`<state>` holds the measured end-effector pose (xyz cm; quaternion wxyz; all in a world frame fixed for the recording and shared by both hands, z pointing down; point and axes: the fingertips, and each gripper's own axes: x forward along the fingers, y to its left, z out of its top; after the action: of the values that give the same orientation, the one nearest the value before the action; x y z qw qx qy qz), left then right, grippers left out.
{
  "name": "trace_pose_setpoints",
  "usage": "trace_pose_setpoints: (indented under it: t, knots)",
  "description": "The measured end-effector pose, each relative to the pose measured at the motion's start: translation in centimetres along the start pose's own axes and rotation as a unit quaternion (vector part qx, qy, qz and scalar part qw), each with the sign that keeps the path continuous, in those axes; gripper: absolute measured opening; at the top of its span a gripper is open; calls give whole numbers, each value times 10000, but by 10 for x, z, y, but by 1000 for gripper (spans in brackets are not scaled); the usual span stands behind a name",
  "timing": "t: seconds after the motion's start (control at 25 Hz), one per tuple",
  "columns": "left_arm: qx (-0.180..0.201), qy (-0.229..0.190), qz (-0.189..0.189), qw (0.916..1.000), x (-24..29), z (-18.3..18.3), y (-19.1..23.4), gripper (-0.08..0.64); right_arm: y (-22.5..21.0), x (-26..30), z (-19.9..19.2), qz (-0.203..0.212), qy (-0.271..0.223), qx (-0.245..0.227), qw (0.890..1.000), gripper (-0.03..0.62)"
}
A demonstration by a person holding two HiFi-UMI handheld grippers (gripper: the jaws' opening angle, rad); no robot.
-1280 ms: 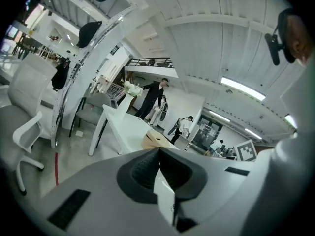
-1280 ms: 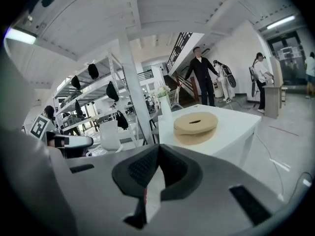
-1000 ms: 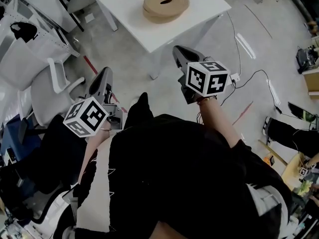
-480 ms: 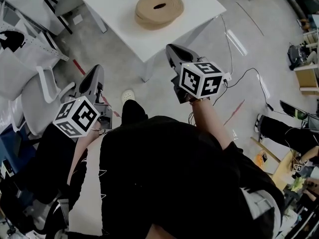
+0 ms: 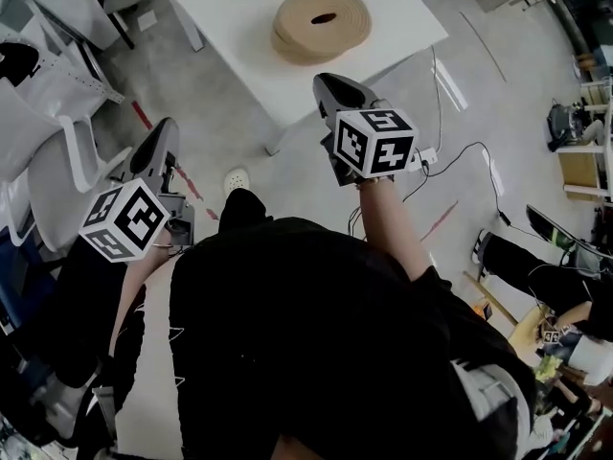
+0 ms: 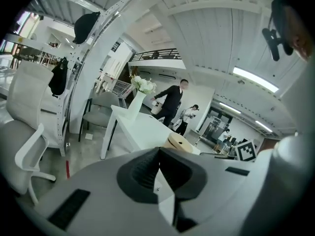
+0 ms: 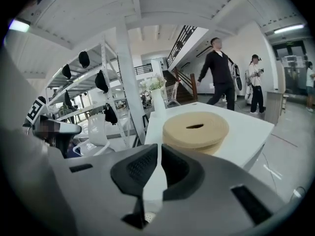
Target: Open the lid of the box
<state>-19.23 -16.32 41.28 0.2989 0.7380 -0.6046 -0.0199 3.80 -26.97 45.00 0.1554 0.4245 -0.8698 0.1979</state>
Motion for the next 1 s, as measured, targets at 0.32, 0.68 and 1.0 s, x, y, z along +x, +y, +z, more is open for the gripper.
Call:
trace_pose_setpoints:
  t: [0.32,0.68,1.0]
  knots:
    - [-50,-102,298,9995,-7,6,21,11,-8,22,0,-52,147,-103,9998,58]
    - [-191,-60,445,9988,-8,2,42,11,-14,38,0,-156,290,-332,9989,107]
    - [-224,-78,510,9984,-6,7,55,11,-13,45,3,-262,515,-1273,9902,138]
